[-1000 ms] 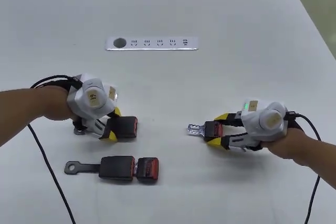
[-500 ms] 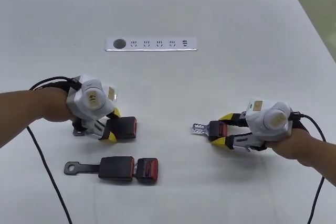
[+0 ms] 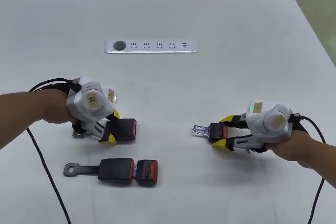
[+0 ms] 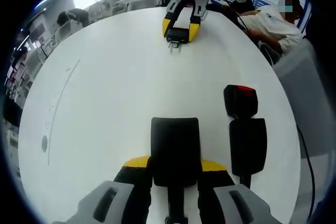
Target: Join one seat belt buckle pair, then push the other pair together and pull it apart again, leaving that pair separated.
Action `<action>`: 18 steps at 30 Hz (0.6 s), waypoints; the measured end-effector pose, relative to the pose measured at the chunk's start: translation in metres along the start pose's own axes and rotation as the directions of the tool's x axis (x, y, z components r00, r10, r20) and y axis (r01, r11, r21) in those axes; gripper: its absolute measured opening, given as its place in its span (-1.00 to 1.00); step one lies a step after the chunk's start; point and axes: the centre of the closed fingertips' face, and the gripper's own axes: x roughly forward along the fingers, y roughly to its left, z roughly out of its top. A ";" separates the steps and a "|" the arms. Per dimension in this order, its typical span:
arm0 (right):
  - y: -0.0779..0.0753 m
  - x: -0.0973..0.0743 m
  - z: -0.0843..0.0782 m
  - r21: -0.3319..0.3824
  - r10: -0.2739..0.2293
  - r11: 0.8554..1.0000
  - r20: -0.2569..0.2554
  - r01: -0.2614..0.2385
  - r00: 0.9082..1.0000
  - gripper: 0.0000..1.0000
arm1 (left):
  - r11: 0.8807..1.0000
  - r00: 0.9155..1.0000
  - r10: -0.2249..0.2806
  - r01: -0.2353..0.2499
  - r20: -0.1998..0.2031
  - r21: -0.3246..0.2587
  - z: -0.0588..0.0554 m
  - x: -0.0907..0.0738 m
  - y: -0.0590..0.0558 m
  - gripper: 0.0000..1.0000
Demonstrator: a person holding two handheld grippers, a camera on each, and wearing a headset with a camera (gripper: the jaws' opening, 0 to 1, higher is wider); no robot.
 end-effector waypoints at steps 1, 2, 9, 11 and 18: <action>0.001 0.000 0.000 -0.004 0.002 1.000 -0.002 -0.002 1.000 -0.28 | 1.000 1.000 0.000 0.000 0.000 0.002 0.000 0.000 0.000 -0.32; 0.001 0.000 -0.001 -0.015 0.005 1.000 -0.009 -0.005 1.000 -0.28 | 1.000 1.000 -0.001 0.001 0.000 0.004 0.000 0.000 0.000 -0.32; -0.006 -0.001 -0.001 -0.068 -0.027 0.997 -0.038 0.024 0.999 -0.19 | 0.999 1.000 0.013 -0.012 -0.015 0.049 0.002 0.000 -0.001 -0.28; -0.008 -0.005 0.002 -0.069 -0.053 0.996 -0.033 0.050 0.998 -0.11 | 0.998 0.998 0.065 -0.065 -0.021 0.021 0.001 -0.002 0.006 -0.11; -0.020 -0.023 0.021 0.080 -0.188 0.980 0.049 0.184 0.981 0.18 | 0.980 0.984 0.155 -0.143 0.082 -0.138 0.011 -0.020 0.007 0.47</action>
